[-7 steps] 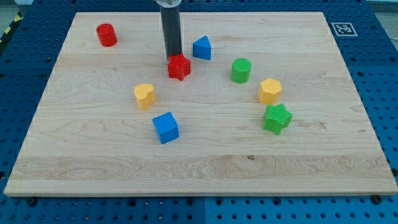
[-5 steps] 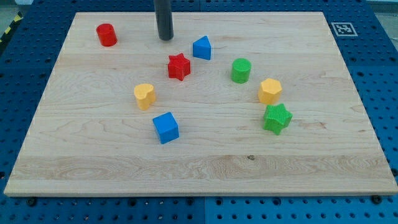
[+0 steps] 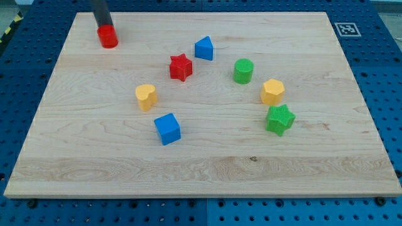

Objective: Move the red circle in the middle of the red star and yellow heart

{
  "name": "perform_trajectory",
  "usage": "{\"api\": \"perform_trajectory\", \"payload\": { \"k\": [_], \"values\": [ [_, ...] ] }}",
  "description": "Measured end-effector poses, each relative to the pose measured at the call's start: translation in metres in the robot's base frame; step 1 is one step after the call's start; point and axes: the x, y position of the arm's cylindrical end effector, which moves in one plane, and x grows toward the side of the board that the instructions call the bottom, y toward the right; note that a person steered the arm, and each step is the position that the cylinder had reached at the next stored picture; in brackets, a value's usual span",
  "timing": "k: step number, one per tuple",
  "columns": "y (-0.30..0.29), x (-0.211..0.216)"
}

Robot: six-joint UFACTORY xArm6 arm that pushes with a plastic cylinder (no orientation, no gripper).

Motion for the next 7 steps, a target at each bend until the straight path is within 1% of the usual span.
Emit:
{"api": "perform_trajectory", "payload": {
  "k": [2,3,7],
  "values": [
    [0.013,0.036],
    [0.019,0.046],
    [0.019,0.098]
  ]
}}
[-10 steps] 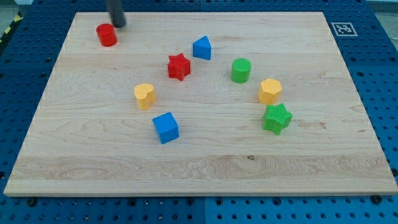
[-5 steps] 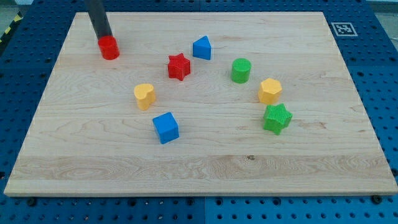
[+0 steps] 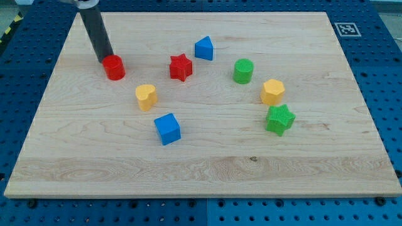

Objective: Move the red circle in the middle of the red star and yellow heart

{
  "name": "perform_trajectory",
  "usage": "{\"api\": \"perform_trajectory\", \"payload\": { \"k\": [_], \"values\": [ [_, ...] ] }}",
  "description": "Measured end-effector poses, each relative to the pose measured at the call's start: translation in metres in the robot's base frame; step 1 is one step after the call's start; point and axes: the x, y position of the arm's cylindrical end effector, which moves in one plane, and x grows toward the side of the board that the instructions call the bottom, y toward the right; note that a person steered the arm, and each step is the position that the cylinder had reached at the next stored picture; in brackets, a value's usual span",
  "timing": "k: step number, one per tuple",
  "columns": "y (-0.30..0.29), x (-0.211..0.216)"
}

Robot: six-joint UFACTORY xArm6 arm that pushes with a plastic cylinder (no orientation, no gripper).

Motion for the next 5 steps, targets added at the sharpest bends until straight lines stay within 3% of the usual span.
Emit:
{"api": "perform_trajectory", "payload": {
  "k": [5],
  "values": [
    [0.0,0.041]
  ]
}}
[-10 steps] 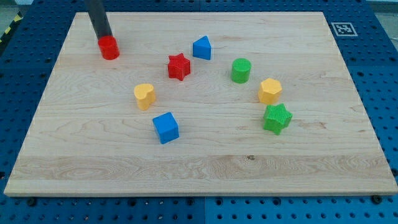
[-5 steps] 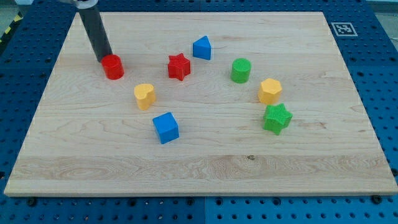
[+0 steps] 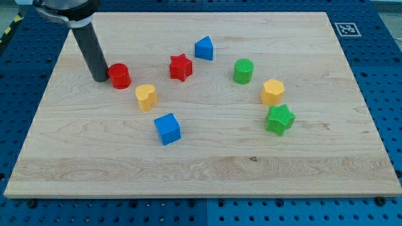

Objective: Move the red circle in the middle of the red star and yellow heart

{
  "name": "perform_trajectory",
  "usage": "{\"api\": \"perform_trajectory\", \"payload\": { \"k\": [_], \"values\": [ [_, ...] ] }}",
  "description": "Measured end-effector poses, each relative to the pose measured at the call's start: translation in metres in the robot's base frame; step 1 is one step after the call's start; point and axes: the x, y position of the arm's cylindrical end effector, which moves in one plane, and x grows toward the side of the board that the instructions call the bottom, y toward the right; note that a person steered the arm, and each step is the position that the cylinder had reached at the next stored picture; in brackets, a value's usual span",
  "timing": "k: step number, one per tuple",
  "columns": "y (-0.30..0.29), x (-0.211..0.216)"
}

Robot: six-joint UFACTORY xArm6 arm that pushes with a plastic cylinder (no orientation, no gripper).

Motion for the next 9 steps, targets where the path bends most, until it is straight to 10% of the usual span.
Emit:
{"api": "perform_trajectory", "payload": {
  "k": [9],
  "values": [
    [0.071,-0.002]
  ]
}}
